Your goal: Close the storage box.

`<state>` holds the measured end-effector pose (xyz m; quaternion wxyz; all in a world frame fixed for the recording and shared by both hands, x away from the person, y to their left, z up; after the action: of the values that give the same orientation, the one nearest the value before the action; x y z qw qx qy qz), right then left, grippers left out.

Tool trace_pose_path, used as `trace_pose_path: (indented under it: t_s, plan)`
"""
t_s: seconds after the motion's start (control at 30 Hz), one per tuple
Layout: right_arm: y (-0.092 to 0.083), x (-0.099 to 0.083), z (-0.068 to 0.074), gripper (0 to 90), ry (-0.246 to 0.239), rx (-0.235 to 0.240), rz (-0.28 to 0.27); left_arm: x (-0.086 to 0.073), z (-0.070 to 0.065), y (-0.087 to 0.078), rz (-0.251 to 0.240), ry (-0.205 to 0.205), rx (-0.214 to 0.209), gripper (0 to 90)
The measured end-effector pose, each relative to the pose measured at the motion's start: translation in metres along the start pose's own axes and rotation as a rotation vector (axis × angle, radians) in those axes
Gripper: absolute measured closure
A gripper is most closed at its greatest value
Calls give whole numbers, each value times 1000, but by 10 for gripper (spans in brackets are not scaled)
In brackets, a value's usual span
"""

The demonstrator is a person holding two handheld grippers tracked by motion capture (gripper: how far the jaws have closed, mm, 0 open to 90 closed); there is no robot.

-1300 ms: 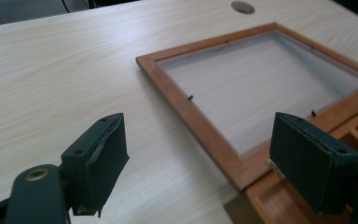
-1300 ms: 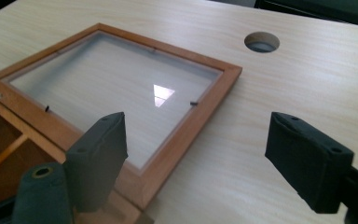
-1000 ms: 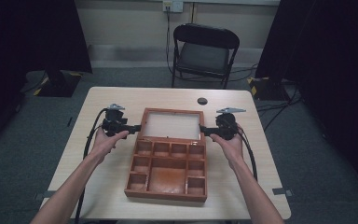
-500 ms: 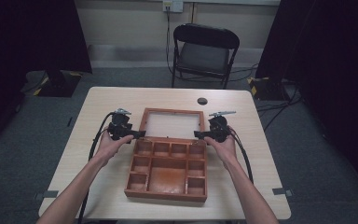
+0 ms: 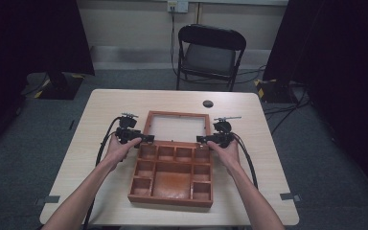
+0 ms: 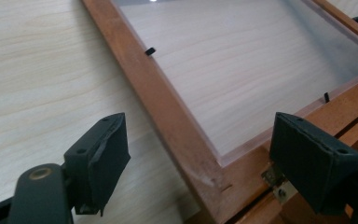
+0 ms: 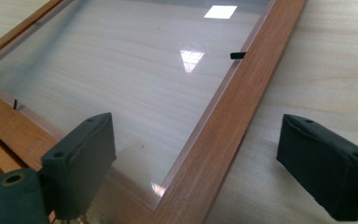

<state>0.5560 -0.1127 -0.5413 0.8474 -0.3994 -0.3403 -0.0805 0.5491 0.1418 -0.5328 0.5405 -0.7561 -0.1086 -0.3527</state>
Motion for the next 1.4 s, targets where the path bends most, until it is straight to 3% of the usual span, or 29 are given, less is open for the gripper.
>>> trace_pose_path:
  t_s: [0.4, 0.53, 0.97, 1.23, 1.4]
  plan:
    - [15, -3, 11, 72, 53, 95, -25, 1, -6, 7, -11, -11, -26, 153]
    - [19, -5, 13, 76, 96, 139, -22, 0, -6, 8, -27, -19, -24, 124]
    - [17, -4, 14, 75, 70, 105, -33, 1, -8, 11, -47, -28, -28, 108]
    - [13, 0, 16, 86, 16, 79, -47, 1, -9, 11, -46, -43, -58, 117]
    - [10, 2, 17, 120, 7, 71, -54, 2, -10, 9, -43, -19, -49, 123]
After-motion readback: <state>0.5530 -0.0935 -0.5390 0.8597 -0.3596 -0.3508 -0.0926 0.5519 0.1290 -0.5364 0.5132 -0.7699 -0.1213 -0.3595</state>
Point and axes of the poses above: each handheld gripper's, and its own axes: y roughly forward along the jaws, x roughly out of its top, z roughly to its left, the point moved 10 cm from there along y, roughly forward along the jaws, and after that the axes turned 12 degrees about x, right-handed, at the moved point
